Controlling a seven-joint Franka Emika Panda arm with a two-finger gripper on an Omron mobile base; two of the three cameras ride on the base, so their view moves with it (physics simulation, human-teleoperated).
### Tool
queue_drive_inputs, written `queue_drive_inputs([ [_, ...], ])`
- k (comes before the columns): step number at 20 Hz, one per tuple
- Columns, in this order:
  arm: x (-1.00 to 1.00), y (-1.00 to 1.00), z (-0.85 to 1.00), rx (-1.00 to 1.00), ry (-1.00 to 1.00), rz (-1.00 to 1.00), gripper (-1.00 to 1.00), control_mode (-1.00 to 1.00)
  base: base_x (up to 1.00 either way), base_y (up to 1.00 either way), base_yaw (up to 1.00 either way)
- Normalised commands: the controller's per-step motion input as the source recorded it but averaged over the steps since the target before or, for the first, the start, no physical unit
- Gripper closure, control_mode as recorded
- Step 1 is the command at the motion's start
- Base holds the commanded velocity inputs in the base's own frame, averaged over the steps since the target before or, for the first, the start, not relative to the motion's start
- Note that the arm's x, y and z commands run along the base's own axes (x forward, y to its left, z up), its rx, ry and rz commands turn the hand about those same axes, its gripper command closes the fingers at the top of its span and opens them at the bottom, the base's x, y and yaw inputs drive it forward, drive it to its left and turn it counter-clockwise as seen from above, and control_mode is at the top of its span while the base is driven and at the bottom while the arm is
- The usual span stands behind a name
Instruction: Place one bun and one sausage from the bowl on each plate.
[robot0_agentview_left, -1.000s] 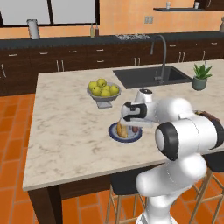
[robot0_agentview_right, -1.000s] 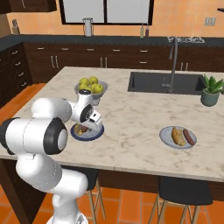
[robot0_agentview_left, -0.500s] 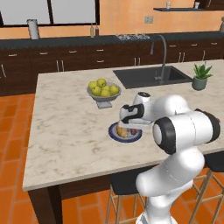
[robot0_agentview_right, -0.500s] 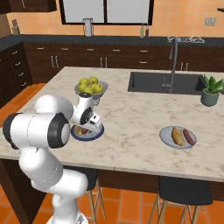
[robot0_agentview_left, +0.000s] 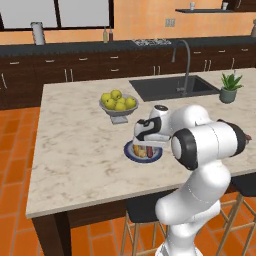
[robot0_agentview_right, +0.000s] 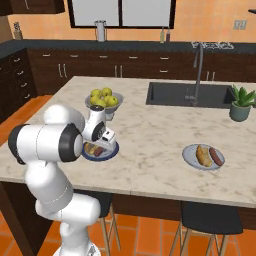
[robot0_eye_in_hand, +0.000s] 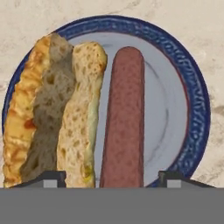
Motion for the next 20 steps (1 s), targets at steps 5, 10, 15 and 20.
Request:
queue_drive_inputs([
  [5, 0.0, 0.0, 0.01, 0.0, 0.0, 0.0, -1.0, -1.0, 0.0, 0.0, 0.0],
  [10, -0.33, 0.0, 0.65, -0.04, 0.0, -0.01, -1.0, -1.0, 0.0, 0.0, 0.0],
  [15, -0.9, 0.0, 1.0, -0.04, -0.26, 0.0, -1.0, -1.0, 0.0, 0.0, 0.0],
  [20, -1.0, 0.0, 1.0, -0.04, -0.58, 0.0, -1.0, -1.0, 0.0, 0.0, 0.0],
])
